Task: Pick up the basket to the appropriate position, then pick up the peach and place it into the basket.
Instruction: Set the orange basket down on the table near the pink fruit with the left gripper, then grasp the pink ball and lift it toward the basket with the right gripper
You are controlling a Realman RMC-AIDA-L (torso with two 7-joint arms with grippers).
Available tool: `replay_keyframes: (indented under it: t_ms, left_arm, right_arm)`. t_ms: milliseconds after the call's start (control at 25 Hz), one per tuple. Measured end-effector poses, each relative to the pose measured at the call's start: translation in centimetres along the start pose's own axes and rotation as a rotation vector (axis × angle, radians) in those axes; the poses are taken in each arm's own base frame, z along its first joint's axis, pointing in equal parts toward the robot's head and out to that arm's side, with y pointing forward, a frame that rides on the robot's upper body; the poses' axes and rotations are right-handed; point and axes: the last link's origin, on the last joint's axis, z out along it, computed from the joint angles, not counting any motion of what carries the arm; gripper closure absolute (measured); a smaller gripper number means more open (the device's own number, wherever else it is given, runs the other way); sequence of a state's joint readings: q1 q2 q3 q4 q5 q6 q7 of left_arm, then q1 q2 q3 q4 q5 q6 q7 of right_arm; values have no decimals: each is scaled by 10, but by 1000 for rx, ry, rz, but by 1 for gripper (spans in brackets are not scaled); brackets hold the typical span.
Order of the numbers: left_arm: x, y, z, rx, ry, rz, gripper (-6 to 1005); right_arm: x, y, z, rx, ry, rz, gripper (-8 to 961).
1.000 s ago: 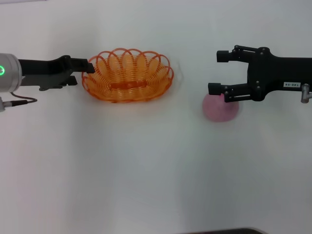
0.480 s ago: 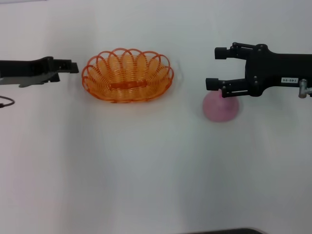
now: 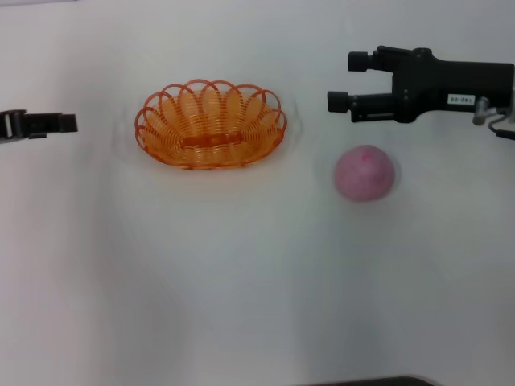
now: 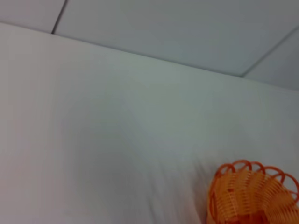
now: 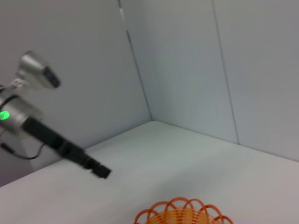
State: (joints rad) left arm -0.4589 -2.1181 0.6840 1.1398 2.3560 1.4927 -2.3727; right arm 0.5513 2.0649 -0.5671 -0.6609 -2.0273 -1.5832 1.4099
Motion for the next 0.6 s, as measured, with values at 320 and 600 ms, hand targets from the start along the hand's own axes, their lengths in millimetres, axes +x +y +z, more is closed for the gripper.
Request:
replay_keyframes:
  t_ms: [320, 600]
  left_arm:
    - [-8, -6, -23, 42, -67, 239, 354]
    - [-18, -8, -23, 90, -198, 395, 355]
  right_arm:
    - [-4, -8, 13, 54, -1, 46, 11]
    - [-5, -12, 17, 78, -7, 84, 11]
